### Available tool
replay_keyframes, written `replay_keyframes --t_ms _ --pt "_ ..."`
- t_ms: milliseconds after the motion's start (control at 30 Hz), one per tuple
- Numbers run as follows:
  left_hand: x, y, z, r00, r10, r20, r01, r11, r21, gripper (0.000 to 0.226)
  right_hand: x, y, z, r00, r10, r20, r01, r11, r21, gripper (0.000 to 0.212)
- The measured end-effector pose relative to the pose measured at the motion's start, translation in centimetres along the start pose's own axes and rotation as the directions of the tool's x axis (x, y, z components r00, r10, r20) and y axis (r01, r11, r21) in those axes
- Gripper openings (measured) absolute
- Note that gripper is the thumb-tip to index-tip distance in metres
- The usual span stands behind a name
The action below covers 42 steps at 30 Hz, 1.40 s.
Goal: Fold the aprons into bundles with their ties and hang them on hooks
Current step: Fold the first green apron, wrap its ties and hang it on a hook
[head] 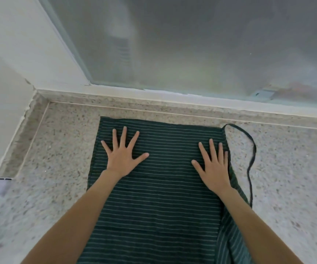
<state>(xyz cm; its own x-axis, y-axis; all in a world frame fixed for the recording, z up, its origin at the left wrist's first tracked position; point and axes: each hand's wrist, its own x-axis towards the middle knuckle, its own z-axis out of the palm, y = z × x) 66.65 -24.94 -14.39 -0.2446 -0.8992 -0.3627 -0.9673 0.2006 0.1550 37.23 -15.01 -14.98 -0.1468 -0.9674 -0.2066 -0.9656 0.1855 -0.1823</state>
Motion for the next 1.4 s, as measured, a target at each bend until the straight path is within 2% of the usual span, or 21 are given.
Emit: replay_keyframes --t_ms 167,267,333,433,533,600,700,800,867,933,1000,1067,1167,1200,1233,1267,1333,1400 --pt "2.6 -1.4 -0.4 0.998 0.001 -0.066 0.000 1.000 0.010 0.085 3.0 -0.8 0.1 1.000 -0.006 0.004 0.006 0.999 -0.035 0.072" --pt "3.1 -2.1 -0.8 0.994 -0.001 -0.105 -0.001 1.000 -0.016 0.084 4.0 -1.6 -0.5 1.000 -0.024 0.001 0.024 0.993 0.118 0.070" --pt "2.5 -1.4 -1.0 0.982 0.044 -0.184 -0.051 0.998 -0.034 0.078 2.9 -1.9 -1.6 0.996 -0.023 -0.085 0.042 0.971 0.235 0.059" --pt "0.6 2.1 -1.9 0.940 0.206 -0.271 -0.250 0.958 -0.142 0.055 -1.9 -2.0 -3.1 0.963 0.028 -0.269 0.054 0.955 0.290 0.036" --pt "-2.3 7.1 -1.7 0.890 0.401 -0.216 -0.446 0.865 -0.231 0.039 -9.1 -1.9 -3.5 0.947 0.176 -0.270 -0.099 0.955 0.278 0.021" --pt "-4.6 10.3 -0.7 0.851 0.494 -0.177 -0.524 0.816 -0.243 0.039 -13.3 -1.9 -3.1 0.940 0.258 -0.222 -0.214 0.955 0.204 0.025" --pt "-7.1 13.9 1.4 0.787 0.616 -0.040 -0.615 0.778 -0.127 0.054 -17.6 -2.1 -2.1 0.923 0.372 -0.097 -0.367 0.928 0.067 0.047" --pt "-8.2 15.3 2.9 0.772 0.607 0.187 -0.617 0.787 -0.008 0.080 -19.3 -2.3 -1.2 0.875 0.477 0.079 -0.476 0.879 -0.034 0.062" --pt "-8.6 15.6 3.8 0.770 0.587 0.251 -0.618 0.784 0.062 0.092 -20.2 -1.9 -0.8 0.867 0.486 0.111 -0.488 0.873 -0.011 0.055" --pt "-8.8 15.6 4.1 0.770 0.583 0.257 -0.621 0.778 0.096 0.096 -20.8 -1.3 -0.8 0.896 0.439 0.062 -0.443 0.893 0.077 0.034" --pt "-8.6 15.6 4.1 0.771 0.582 0.259 -0.619 0.780 0.091 0.097 -21.0 -0.2 -1.6 0.900 0.429 0.070 -0.434 0.878 0.199 0.020" --pt "-8.6 15.6 3.9 0.772 0.581 0.258 -0.616 0.783 0.082 0.097 -20.5 1.3 -2.9 0.848 0.505 0.160 -0.524 0.761 0.383 0.018" --pt "-8.6 15.6 3.6 0.773 0.580 0.257 -0.615 0.784 0.081 0.098 -19.2 4.8 -4.9 0.722 0.624 0.300 -0.649 0.459 0.607 0.018" --pt "-8.5 15.6 3.6 0.775 0.578 0.258 -0.614 0.784 0.088 0.099 -18.7 6.1 -5.6 0.697 0.649 0.304 -0.655 0.405 0.638 0.020" --pt "-8.5 15.7 3.5 0.778 0.574 0.257 -0.611 0.787 0.092 0.099 -18.1 7.3 -6.5 0.696 0.657 0.288 -0.652 0.412 0.636 0.023" --pt "-8.5 15.7 3.5 0.781 0.568 0.259 -0.606 0.790 0.092 0.099 -17.5 8.6 -7.4 0.719 0.646 0.254 -0.641 0.476 0.602 0.028" --pt "-8.7 15.9 3.2 0.789 0.555 0.266 -0.592 0.801 0.084 0.099 -15.8 11.0 -9.4 0.801 0.580 0.150 -0.574 0.671 0.470 0.039" --pt "-8.9 16.2 2.9 0.800 0.530 0.282 -0.569 0.818 0.077 0.099 -14.0 13.3 -10.5 0.867 0.496 0.051 -0.484 0.813 0.324 0.050"
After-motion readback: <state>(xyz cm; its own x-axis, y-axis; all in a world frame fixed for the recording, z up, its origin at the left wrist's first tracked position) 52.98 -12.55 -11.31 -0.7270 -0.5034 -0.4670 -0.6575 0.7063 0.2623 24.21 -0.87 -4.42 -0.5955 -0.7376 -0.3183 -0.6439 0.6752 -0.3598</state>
